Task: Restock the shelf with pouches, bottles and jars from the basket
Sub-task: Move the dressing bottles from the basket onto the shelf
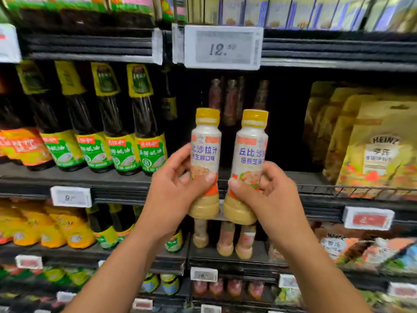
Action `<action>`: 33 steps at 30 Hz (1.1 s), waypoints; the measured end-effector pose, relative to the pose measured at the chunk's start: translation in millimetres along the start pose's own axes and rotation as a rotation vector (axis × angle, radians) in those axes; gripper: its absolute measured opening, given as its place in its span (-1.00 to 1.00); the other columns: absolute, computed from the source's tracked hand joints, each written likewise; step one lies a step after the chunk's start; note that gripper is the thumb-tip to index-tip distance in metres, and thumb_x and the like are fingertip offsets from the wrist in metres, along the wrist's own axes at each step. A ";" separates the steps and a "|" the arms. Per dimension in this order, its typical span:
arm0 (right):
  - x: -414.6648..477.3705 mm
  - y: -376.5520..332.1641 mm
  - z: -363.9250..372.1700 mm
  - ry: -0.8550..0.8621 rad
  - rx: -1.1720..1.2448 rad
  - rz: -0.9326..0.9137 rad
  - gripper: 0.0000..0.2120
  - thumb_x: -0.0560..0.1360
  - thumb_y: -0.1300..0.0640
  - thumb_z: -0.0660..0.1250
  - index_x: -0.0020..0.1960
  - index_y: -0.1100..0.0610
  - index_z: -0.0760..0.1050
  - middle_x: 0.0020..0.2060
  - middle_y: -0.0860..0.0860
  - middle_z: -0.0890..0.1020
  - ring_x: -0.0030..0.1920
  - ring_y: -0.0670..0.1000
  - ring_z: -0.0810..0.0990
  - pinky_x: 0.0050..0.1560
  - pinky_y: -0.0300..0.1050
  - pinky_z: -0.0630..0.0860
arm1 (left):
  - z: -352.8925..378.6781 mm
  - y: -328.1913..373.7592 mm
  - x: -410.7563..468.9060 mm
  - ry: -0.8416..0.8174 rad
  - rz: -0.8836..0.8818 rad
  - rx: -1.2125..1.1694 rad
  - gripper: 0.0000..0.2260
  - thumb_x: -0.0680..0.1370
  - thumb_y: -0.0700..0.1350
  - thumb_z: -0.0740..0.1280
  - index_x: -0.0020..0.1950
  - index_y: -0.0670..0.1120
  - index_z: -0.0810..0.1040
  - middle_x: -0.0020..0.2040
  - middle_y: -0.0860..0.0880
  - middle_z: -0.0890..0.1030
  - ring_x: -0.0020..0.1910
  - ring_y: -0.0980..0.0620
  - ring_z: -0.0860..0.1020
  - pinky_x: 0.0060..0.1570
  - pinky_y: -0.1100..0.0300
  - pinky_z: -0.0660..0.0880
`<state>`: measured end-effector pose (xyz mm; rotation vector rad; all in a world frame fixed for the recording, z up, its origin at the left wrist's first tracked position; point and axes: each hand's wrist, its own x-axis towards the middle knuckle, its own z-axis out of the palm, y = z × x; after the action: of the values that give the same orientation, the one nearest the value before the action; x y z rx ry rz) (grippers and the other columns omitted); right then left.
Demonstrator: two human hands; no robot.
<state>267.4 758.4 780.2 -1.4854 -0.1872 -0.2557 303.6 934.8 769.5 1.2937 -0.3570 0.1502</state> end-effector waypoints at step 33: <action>125.5 21.4 -29.0 -0.141 -0.704 0.087 -0.26 0.20 -0.11 0.68 0.26 0.01 0.44 0.03 -0.10 0.67 -0.01 -0.11 0.67 -0.02 -0.15 0.63 | -9.2 -33.4 111.4 -0.116 -0.052 0.263 -0.40 0.35 -0.35 0.57 0.28 0.03 0.47 0.17 -0.05 0.62 0.06 0.04 0.69 0.00 0.18 0.62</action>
<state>392.8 724.1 792.5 -2.2082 -0.1505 -0.1493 419.7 924.6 774.9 1.5744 -0.4118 0.0802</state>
